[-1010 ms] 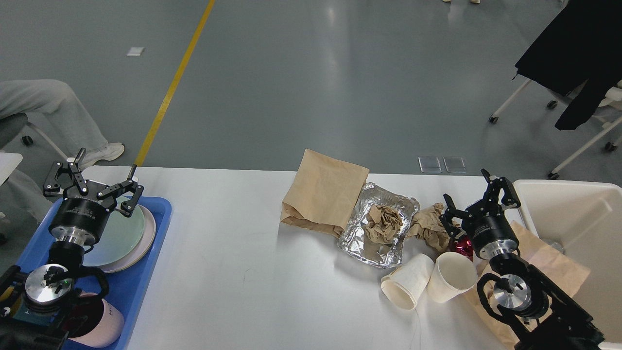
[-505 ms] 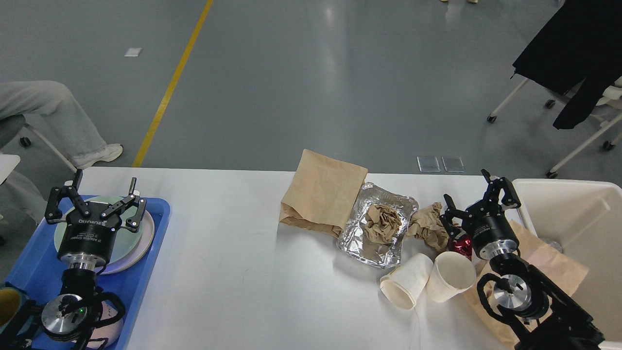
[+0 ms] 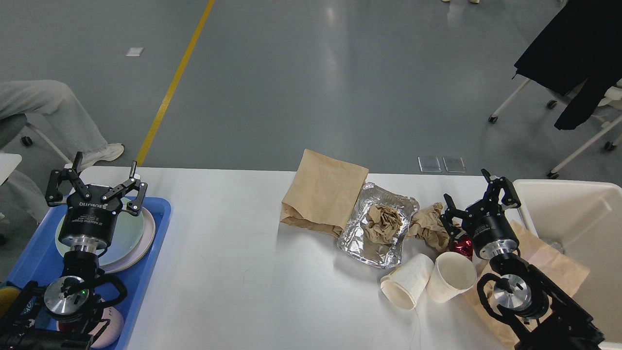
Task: Tidy desktop
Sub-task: 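Open the left gripper and raise it above the stacked dishes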
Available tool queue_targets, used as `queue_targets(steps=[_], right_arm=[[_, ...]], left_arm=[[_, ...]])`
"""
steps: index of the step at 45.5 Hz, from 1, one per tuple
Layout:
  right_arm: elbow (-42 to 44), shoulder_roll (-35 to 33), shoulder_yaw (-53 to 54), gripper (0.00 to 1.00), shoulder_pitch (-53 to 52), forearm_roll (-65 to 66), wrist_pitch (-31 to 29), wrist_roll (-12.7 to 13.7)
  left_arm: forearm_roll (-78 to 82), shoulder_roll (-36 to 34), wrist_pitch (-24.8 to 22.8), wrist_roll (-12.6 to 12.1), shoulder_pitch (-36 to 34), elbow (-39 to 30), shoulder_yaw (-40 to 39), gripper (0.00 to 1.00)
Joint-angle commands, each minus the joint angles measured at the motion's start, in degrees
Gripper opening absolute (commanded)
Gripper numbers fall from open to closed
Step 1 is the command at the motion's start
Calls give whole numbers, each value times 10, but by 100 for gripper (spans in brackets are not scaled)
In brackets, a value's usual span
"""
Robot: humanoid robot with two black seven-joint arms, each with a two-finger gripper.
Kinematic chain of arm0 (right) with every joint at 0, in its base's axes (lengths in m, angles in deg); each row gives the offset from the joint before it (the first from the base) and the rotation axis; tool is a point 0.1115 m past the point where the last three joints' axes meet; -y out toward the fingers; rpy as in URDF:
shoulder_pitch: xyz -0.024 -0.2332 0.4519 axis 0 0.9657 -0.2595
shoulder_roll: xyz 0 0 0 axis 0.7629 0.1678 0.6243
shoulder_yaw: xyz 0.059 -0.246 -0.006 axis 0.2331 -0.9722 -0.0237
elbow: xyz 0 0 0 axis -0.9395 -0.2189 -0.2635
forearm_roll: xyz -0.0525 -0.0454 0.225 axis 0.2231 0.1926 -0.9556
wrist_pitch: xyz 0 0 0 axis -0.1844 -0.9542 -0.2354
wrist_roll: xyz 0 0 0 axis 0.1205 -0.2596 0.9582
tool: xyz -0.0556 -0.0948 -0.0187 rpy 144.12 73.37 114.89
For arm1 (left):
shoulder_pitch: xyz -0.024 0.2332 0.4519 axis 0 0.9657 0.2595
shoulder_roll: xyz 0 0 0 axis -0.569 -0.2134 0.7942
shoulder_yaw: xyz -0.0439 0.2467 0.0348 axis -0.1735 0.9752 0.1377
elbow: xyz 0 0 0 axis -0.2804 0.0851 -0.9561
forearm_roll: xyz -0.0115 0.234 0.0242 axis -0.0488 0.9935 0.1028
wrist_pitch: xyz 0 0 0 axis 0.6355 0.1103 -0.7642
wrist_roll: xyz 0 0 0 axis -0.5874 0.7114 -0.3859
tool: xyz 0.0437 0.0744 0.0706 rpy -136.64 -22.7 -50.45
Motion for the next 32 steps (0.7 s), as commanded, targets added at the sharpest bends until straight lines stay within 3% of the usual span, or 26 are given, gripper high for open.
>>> queue_targets(steps=[1,13,32], right_arm=[[0,0,0,100,0,0,0,0],[1,0,0,100,0,0,0,0],[1,0,0,100,0,0,0,0]], left_arm=[[6,5,0,-1,-28,74,11,96],[89,5,-89,-1,-32,127,35,96],[93,7,-98,1,-50,167,30,96]])
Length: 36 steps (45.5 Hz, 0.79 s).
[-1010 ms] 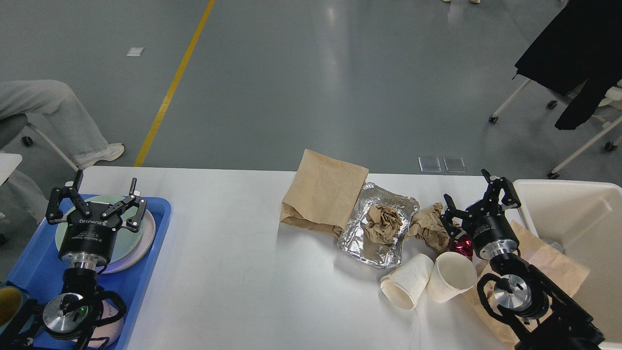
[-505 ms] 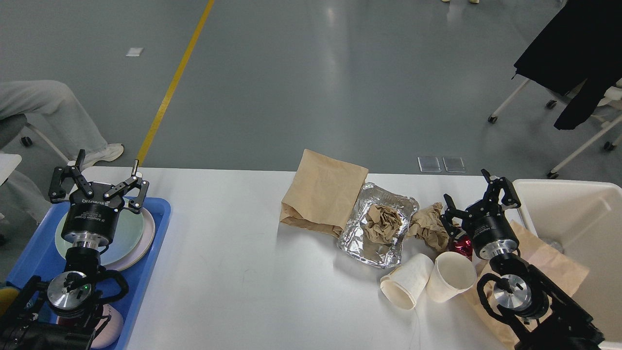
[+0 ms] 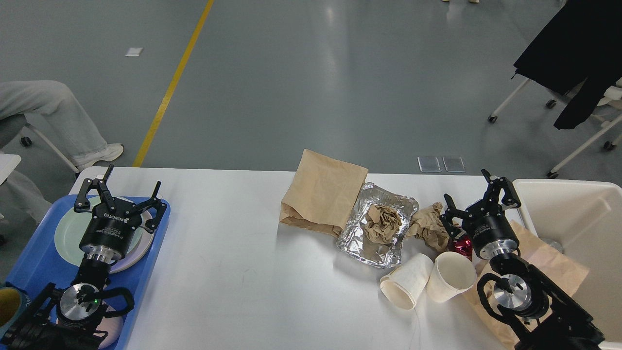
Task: Tidy desktop
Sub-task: 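Open the left gripper and raise it above the stacked dishes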
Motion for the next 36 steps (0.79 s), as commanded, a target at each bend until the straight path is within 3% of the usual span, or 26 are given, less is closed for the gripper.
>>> queue_targets(steps=[1,36], right_arm=[[0,0,0,100,0,0,0,0],[-1,0,0,100,0,0,0,0]], left_arm=[[-1,-1,-1,0,0,2,-2,96],[-2,0,-1,0,0,2,0,96]])
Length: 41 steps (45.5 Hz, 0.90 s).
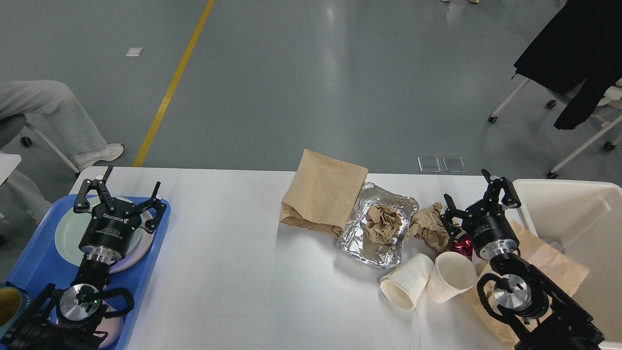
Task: Tidy desktop
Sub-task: 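Open the left gripper and raise it above the stacked dishes, then raise the right gripper from the bin edge and swing it up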
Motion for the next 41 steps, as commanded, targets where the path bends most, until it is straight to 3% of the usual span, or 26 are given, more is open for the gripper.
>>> queue_targets(steps=[1,29,34,39,41], right_arm=[[-1,0,0,100,0,0,0,0],[6,-2,-5,100,-9,0,1,10],[-3,-20,0,100,-14,-6,4,33],[-8,-36,-1,100,-16,-18,6,94],[-8,-37,-2,100,-21,-18,5,102]], left_arm=[[0,0,0,-1,0,0,1,96],[0,0,0,0,0,0,0,96],[0,0,0,0,0,0,0,96],[0,0,0,0,0,0,0,96],[0,0,0,-1,0,0,0,96]])
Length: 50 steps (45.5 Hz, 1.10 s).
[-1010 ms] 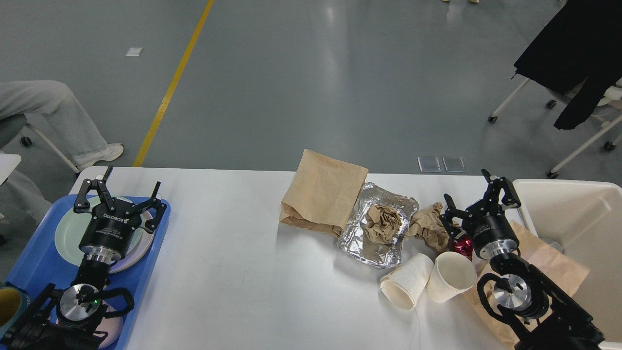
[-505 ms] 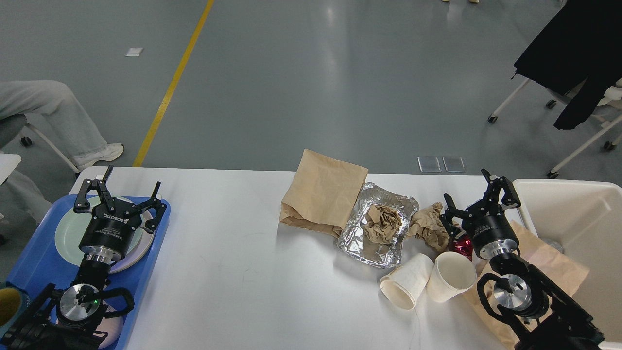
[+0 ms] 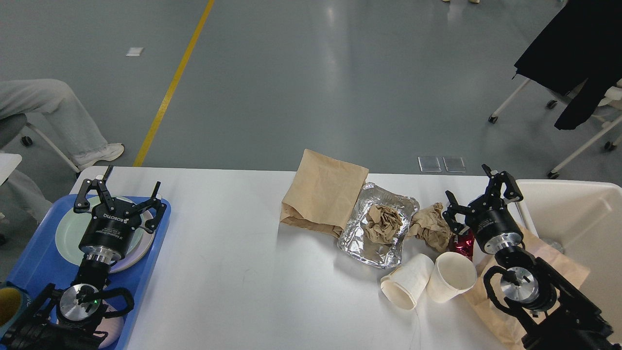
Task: Tidy desktop
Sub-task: 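Raise the right gripper from the bin edge and swing it up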
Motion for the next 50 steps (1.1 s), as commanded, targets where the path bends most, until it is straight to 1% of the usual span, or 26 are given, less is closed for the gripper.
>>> queue_targets(steps=[1,7,13,30,42,50], right_arm=[[-1,-8,-1,100,-11,-7,2,39],[18,-8,-1,100,-40,-5,7,35],[47,-3,-2,100,-40,-4,8,30],[38,4,-6,100,-40,-8,-3,31],[38,-4,-12,100,-39,-7,-5,32],[37,-5,-12,100,-44,-5,-34,38]], left_arm=[[0,0,-1,0,0,0,0,96],[0,0,-1,0,-1,0,0,96],[0,0,-1,-1,-1,0,0,96],[0,0,-1,-1,0,0,0,96],[0,0,-1,-1,-1,0,0,96],[0,0,-1,-1,0,0,0,96]])
